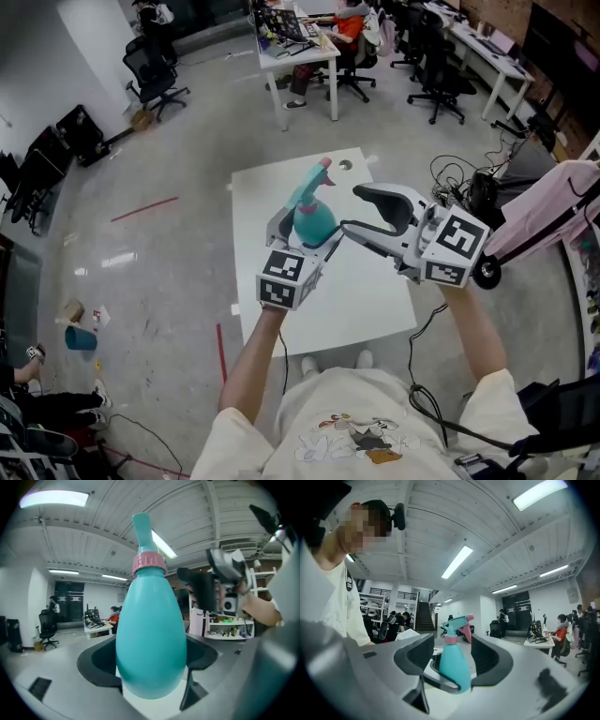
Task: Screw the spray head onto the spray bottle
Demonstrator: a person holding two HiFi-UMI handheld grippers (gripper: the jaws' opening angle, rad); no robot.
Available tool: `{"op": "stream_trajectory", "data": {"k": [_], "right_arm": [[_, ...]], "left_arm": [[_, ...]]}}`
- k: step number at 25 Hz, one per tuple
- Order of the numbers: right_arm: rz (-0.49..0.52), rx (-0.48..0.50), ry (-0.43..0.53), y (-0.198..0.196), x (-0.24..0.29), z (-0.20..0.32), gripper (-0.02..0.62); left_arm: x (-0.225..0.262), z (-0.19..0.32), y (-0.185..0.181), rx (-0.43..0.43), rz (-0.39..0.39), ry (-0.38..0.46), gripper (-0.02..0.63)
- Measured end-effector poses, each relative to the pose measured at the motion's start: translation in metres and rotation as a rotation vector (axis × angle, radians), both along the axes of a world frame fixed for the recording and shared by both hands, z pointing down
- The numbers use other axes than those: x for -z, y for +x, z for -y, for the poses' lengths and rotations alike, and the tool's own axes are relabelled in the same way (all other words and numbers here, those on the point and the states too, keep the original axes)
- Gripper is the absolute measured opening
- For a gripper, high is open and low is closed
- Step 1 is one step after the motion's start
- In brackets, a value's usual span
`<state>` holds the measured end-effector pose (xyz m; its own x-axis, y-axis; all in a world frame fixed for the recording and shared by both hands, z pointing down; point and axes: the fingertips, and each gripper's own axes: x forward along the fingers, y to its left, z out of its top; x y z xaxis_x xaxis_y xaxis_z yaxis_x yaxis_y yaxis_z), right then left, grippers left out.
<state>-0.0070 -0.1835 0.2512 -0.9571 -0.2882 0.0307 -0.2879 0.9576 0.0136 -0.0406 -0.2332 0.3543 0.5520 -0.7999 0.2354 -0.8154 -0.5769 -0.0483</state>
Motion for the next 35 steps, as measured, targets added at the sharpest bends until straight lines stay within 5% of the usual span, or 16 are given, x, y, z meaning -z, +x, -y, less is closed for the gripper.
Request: {"op": "stream_trajectory", "data": {"k": [7, 14, 15, 16, 21, 24, 29, 35], "right_arm": [[-0.053, 0.278, -0.049, -0.001, 0.009, -0.001, 0.288], [-0.12, 0.465, -0.061, -0.03, -0.005, -0.034, 0.285], [-0.127, 0.473, -0.055, -0.031, -0.006, -0.035, 0.265], [-0.134, 0.472, -0.046, -0.032, -0.007, -0.036, 0.162], [-0.172, 0.434, -0.001, -0.033, -0.013, -0.033, 0.135], [-0.186, 0.37, 0.016, -0.033, -0.017, -0.023, 0.135], [-0.169, 0.166, -0.013, -0.034, -0.014, -0.004, 0.133], [-0.177, -0.169, -0.033, -0.036, -0.014, 0.005, 0.134]], "left_arm": [[0.009, -0.045, 0.034, -0.412, 0.09, 0.034, 0.405], [0.009, -0.063, 0.045, -0.511, 0.132, 0.027, 0.405], [0.007, -0.062, 0.044, -0.508, 0.139, 0.025, 0.405], [0.007, -0.061, 0.043, -0.504, 0.144, 0.023, 0.405], [-0.001, -0.057, 0.041, -0.447, 0.156, -0.015, 0.405], [-0.005, -0.044, 0.036, -0.326, 0.189, -0.037, 0.405], [-0.002, -0.02, 0.018, -0.023, 0.264, -0.03, 0.405], [-0.002, -0.007, 0.009, 0.174, 0.272, 0.011, 0.405]]}}
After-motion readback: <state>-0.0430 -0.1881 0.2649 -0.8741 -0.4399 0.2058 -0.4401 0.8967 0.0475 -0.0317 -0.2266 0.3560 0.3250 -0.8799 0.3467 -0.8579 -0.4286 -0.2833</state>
